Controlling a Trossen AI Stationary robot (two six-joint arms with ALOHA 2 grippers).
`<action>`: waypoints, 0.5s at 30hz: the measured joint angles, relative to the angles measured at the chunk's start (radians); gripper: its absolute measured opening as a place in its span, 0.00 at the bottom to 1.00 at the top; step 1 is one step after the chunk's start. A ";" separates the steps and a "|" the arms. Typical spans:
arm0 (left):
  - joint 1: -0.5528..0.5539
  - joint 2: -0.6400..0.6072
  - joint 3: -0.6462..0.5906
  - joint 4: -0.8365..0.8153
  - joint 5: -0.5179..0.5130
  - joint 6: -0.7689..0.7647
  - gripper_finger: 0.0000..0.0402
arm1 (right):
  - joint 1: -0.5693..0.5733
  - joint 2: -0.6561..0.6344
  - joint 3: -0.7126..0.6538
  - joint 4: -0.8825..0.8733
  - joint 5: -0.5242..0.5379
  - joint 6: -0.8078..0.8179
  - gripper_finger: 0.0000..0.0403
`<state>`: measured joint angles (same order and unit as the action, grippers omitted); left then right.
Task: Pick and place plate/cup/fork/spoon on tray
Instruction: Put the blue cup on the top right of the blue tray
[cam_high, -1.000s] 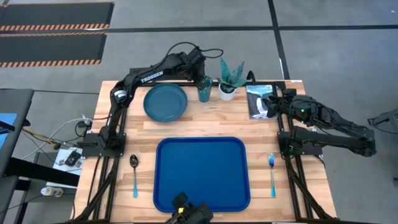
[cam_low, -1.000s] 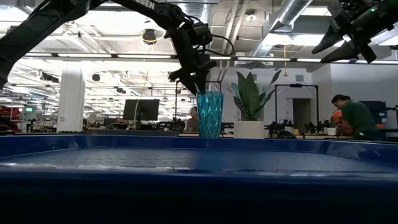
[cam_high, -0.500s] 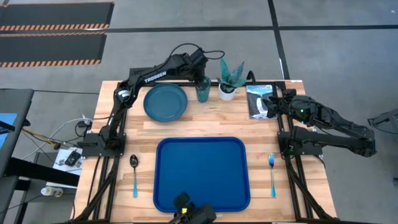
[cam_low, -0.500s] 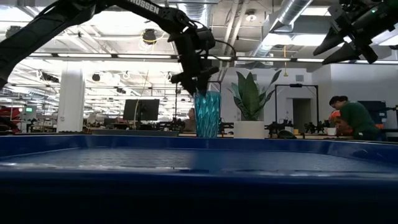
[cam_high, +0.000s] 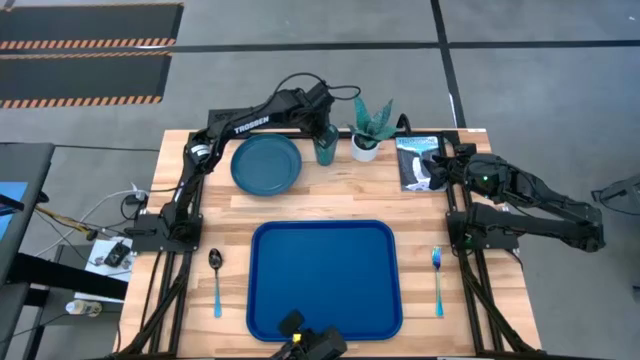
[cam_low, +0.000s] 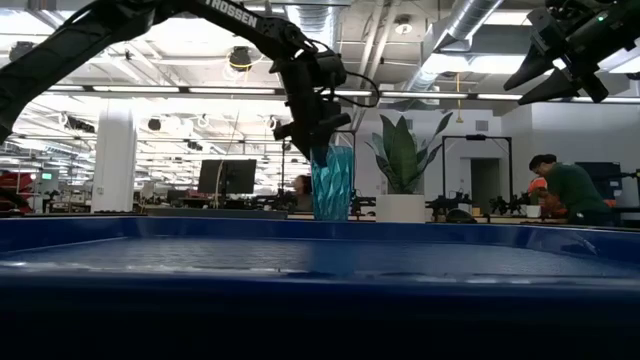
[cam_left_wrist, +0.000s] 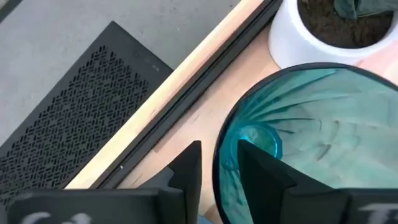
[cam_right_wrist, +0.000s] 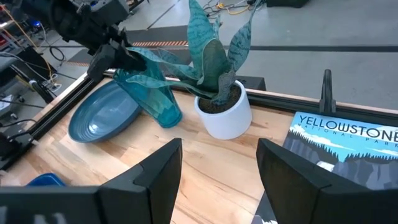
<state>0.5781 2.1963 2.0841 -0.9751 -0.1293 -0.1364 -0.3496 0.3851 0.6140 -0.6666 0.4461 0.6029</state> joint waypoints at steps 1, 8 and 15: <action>0.000 0.000 0.004 -0.002 0.000 -0.001 0.19 | 0.000 0.000 0.000 0.000 0.000 0.000 0.58; -0.005 -0.002 0.015 -0.003 0.008 0.015 0.02 | 0.000 0.000 0.000 0.000 0.000 0.002 0.58; -0.011 -0.003 0.044 -0.054 -0.022 0.020 0.01 | 0.000 0.000 0.000 -0.003 0.000 0.002 0.58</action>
<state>0.5669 2.1929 2.1280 -1.0294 -0.1513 -0.1167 -0.3496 0.3851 0.6140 -0.6694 0.4465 0.6048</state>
